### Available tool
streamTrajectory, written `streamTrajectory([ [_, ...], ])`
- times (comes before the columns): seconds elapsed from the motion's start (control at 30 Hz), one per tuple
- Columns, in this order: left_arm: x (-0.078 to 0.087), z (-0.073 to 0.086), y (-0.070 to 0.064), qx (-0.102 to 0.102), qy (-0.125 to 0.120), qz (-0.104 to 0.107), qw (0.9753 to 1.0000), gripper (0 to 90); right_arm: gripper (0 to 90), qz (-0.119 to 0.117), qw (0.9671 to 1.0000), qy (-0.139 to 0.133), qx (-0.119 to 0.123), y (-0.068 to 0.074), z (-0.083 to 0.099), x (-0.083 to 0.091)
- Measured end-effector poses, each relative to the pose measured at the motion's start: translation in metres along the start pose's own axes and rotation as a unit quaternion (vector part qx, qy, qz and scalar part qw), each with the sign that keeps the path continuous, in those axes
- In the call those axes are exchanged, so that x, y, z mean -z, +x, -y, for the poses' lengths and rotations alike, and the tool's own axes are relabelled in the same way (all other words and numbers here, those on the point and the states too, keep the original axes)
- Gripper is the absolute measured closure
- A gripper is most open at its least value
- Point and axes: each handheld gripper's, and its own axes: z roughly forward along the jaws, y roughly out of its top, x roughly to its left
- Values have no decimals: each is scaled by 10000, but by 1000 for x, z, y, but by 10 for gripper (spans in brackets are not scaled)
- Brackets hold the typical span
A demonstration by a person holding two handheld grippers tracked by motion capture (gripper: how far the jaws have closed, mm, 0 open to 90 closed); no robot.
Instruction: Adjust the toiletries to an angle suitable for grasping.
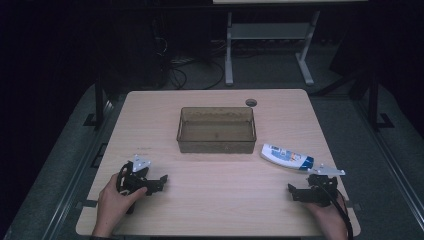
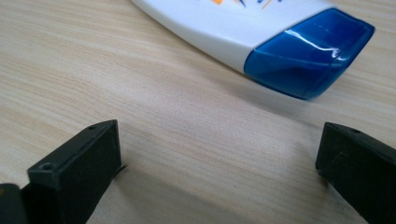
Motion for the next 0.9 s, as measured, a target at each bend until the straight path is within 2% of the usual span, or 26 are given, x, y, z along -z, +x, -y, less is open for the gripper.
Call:
streamTrajectory([
  [0.1,0,0,0,5,0,-3,10000,120,43,-5,10000,63,-1,0,-1,1],
  [0.2,-1,-1,1,-1,-9,43,10000,121,133,-5,9999,104,3,-2,-1,8],
  [0.33,-1,-1,1,-21,-2,40,10000,122,144,-60,9998,142,-128,-5,-2,13],
  [0.43,-1,-1,1,-14,-10,45,10000,123,167,-77,9999,95,-103,-8,-5,18],
  [0.47,-1,-1,1,-21,-6,38,10000,123,213,-146,9998,12,-109,-13,-9,24],
  [0.5,-1,-1,1,-21,-6,38,10000,123,213,-146,9998,12,-109,-13,-9,24],
  [0.6,-1,-1,2,-3,-12,58,10000,124,300,-312,9994,-85,-119,-22,-13,32],
  [0.67,-1,-1,2,-4,-11,60,10000,123,319,-335,9993,-137,-60,-25,-16,36],
  [0.73,-1,-1,1,-11,-10,47,10000,124,346,-362,9992,-168,-48,-27,-18,38],
  [0.77,-1,-1,1,-20,-5,39,10000,124,405,-412,9987,-283,-10,-30,-21,40],
  [0.83,-1,-1,1,-23,-5,39,10000,123,420,-475,9984,-294,12,-31,-22,40],
  [0.9,-1,-1,1,-24,-3,38,10000,123,502,-610,9977,-289,14,-33,-26,39],
])
